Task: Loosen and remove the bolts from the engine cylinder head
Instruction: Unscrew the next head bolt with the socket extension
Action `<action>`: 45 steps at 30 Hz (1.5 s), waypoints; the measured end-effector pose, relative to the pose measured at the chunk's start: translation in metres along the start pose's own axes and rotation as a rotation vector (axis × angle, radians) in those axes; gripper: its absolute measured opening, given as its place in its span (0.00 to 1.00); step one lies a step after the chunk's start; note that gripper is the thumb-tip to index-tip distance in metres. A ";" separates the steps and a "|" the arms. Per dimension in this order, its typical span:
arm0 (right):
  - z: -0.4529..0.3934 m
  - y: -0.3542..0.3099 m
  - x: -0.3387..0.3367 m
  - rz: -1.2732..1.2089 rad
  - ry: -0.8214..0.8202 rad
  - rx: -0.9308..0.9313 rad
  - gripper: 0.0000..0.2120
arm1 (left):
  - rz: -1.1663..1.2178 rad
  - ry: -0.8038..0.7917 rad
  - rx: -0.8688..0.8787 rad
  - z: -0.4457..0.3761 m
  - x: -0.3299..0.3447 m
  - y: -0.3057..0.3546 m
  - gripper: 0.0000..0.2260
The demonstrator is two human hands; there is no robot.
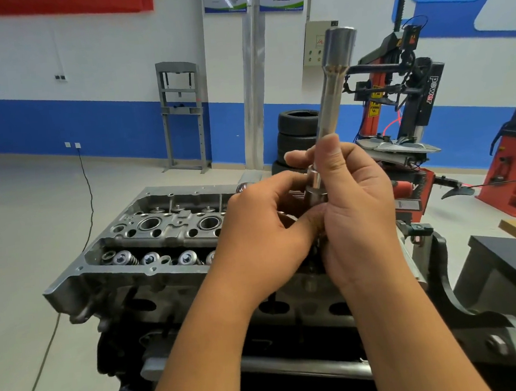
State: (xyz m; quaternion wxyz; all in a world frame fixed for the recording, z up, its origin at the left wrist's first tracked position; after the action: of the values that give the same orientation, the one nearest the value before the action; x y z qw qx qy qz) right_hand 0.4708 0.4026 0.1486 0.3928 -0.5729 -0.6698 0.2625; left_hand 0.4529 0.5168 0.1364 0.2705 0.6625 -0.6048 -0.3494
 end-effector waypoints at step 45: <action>-0.001 0.001 0.002 0.012 -0.017 0.015 0.18 | 0.058 0.030 0.025 0.000 -0.001 0.003 0.11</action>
State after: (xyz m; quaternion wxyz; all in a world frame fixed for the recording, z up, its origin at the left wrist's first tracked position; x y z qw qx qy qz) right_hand 0.4723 0.4044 0.1489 0.3896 -0.5718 -0.6677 0.2748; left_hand 0.4514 0.5179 0.1389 0.2814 0.6530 -0.6240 -0.3240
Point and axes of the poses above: each hand's wrist, its own z-axis away from the middle knuckle, its own x-axis out of the palm, y = z × x, the point moved 7 cm from there along -z, towards the middle knuckle, and after that the axes turned 9 degrees about z, right-handed, at the moved point
